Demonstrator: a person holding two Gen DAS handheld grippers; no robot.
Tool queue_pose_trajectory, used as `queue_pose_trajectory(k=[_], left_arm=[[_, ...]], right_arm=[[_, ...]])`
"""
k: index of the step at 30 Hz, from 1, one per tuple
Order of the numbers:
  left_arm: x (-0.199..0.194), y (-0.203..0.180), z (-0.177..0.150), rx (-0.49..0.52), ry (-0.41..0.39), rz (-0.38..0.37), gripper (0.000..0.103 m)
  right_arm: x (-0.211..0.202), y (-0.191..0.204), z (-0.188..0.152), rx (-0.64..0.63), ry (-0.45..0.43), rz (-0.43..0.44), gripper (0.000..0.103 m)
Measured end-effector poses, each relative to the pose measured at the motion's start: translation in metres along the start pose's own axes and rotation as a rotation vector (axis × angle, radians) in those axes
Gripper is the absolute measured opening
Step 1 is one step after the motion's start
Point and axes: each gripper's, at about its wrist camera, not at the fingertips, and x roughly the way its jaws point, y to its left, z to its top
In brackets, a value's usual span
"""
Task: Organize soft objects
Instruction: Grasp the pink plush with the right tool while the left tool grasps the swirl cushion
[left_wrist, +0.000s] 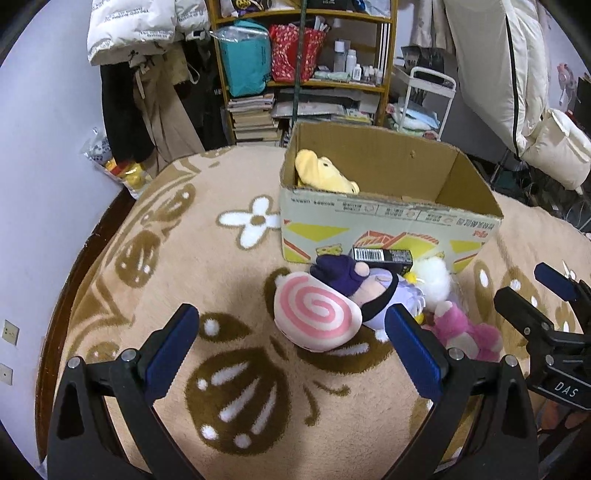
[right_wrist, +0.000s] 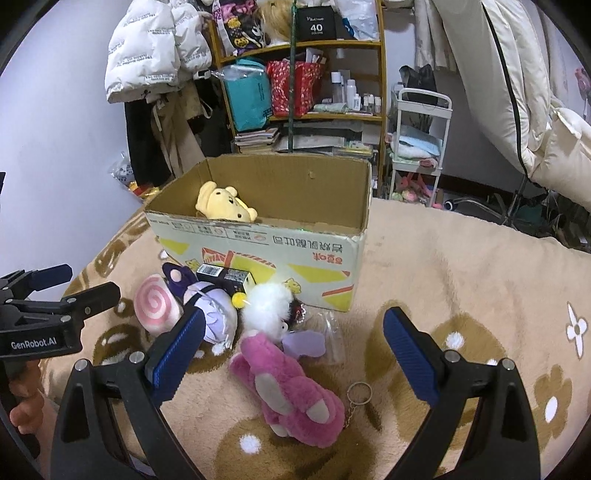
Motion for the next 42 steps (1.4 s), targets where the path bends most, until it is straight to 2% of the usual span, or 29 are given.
queue_pose_trajectory(k=[16, 24, 31, 34, 37, 38, 40, 42], left_arm=[[0.049, -0.007, 0.001, -0.019, 0.162, -0.028, 0.099], [0.078, -0.012, 0.004, -0.020, 0.230, -0.022, 0.099], [0.095, -0.012, 0.003, -0.006, 0.245, -0.015, 0.099], [0.098, -0.007, 0.004, -0.042, 0.247, -0.043, 0.100], [0.103, 0.001, 0.003, -0.096, 0.254, -0.077, 0.099], [0.105, 0.004, 0.003, -0.105, 0.256, -0.083, 0.098], [0.107, 0.008, 0.003, -0.133, 0.262, -0.112, 0.091], [0.108, 0.011, 0.002, -0.162, 0.273, -0.159, 0.078]], right_arm=[[0.042, 0.007, -0.011, -0.022, 0.157, -0.016, 0.101], [0.074, 0.010, -0.022, -0.032, 0.279, -0.030, 0.101], [0.092, 0.011, -0.029, -0.025, 0.339, -0.030, 0.096], [0.095, 0.012, -0.029, -0.021, 0.346, -0.026, 0.096], [0.096, 0.014, -0.030, -0.010, 0.356, -0.003, 0.088], [0.096, 0.014, -0.030, -0.007, 0.355, 0.003, 0.082], [0.097, 0.018, -0.030, -0.012, 0.358, 0.028, 0.072], [0.096, 0.023, -0.030, -0.019, 0.357, 0.051, 0.055]])
